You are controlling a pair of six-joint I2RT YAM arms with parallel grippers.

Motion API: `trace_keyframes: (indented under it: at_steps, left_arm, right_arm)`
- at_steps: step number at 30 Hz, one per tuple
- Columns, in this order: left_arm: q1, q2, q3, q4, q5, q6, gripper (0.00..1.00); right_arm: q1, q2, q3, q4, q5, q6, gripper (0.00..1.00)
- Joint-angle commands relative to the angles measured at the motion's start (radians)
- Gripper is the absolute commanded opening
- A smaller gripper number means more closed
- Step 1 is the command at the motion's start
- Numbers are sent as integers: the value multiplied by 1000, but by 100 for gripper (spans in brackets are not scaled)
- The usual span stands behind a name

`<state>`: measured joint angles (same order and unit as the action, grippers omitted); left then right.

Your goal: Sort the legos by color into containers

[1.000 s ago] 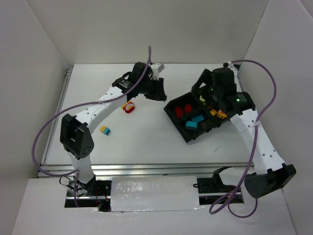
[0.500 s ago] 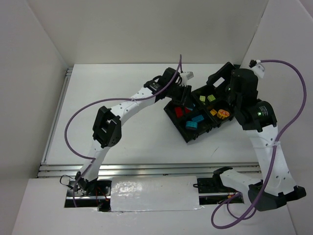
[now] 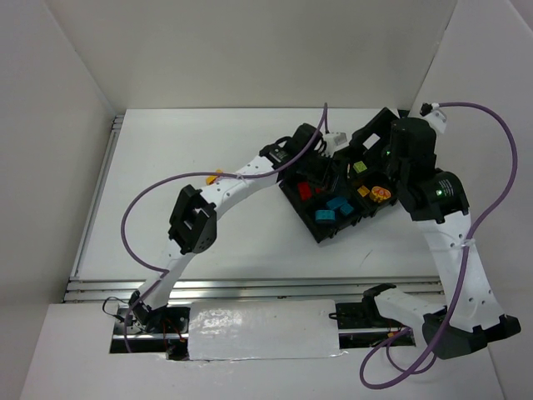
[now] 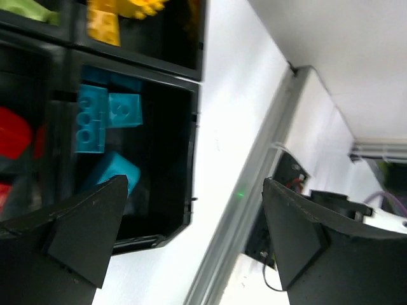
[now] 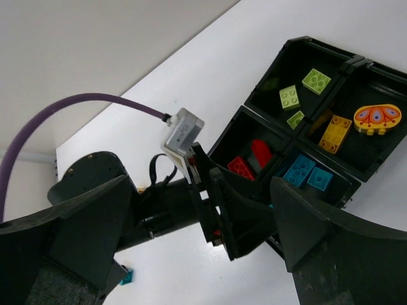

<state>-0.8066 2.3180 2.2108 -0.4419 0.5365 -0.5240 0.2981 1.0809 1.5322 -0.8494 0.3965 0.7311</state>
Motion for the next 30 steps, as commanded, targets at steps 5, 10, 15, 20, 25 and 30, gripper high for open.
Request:
trace_keyframes:
  at_steps: [5,10,15,20,25,30]
  left_arm:
    - [145,-133,-43,-104,-306,-19,100]
    - [391,-259,-195,-236,-527,-80,100]
    - [553,-226,-201,-374,-624,-110,100]
    - [580,-123,-149,-484,-711,-149,100]
    - [578,-40,-112,-534,-744,-188,100]
    - [578,-49,-164,-526,-736,-257,100]
  right_arm:
    - [-4,-1,-7,50,-45,-41,97]
    - [-5,31,-35,93,-159,-82,97]
    - [-4,68,-46,130,-258,-99,97]
    - [7,116,-46,142,-309,-121,97]
    - [13,126,-53,141,-329,-140,97]
    - [10,122,-75,150,-337,-144,98]
